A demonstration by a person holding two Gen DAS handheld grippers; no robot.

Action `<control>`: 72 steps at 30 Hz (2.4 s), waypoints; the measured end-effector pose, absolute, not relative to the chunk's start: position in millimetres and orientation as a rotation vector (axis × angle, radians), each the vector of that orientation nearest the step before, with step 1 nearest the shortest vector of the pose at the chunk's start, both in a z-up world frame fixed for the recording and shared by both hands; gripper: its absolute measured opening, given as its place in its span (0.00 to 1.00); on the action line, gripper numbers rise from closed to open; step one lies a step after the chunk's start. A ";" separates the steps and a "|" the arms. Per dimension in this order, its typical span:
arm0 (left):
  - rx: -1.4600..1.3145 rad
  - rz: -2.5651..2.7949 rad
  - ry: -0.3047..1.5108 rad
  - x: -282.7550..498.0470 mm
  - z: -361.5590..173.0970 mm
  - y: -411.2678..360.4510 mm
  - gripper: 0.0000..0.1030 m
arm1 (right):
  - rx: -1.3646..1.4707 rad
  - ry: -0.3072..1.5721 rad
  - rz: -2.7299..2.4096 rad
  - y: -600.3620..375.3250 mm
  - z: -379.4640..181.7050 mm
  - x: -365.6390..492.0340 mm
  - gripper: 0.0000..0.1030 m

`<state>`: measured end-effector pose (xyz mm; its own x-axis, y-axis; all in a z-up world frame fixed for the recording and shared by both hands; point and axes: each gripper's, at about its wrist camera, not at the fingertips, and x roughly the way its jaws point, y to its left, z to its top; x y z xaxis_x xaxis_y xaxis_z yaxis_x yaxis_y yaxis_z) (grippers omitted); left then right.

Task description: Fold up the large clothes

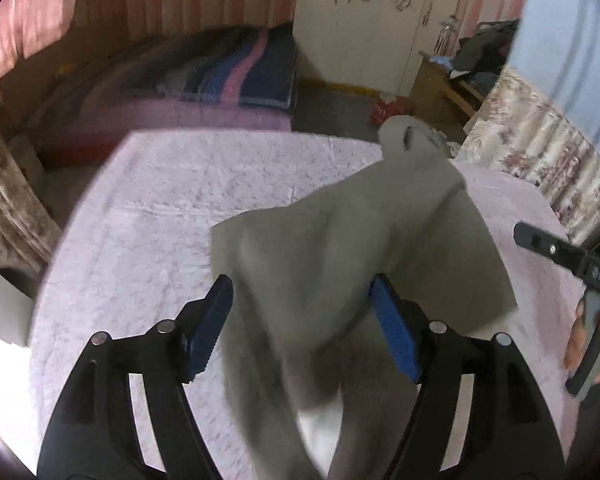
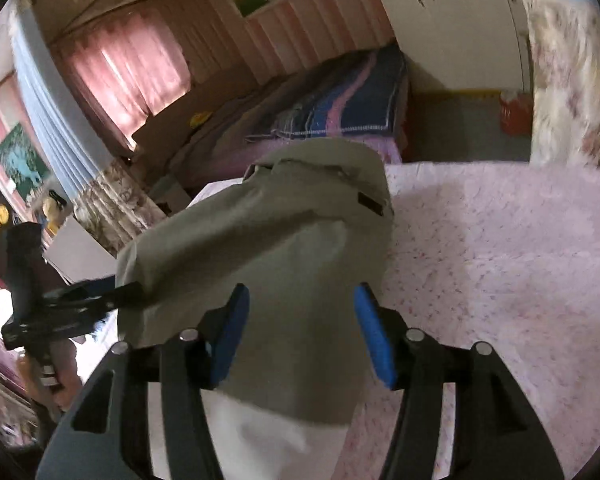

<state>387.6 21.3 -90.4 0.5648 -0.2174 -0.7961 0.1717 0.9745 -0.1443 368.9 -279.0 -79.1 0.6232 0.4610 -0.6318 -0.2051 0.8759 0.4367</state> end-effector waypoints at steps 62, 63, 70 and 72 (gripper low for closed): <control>-0.095 -0.140 0.833 201.4 -117.2 52.3 0.97 | 0.181 0.681 0.351 -257.5 -93.9 200.5 0.91; -0.101 -0.145 0.832 201.5 -115.6 52.0 0.97 | 0.204 0.676 0.345 -259.5 -94.5 200.1 0.93; -0.213 -0.154 0.905 209.8 -149.5 43.0 0.97 | 0.328 0.746 0.286 -255.0 -121.3 211.6 0.94; -0.267 -0.181 0.921 212.0 -155.9 44.2 0.97 | 0.359 0.776 0.294 -252.4 -134.2 214.6 0.93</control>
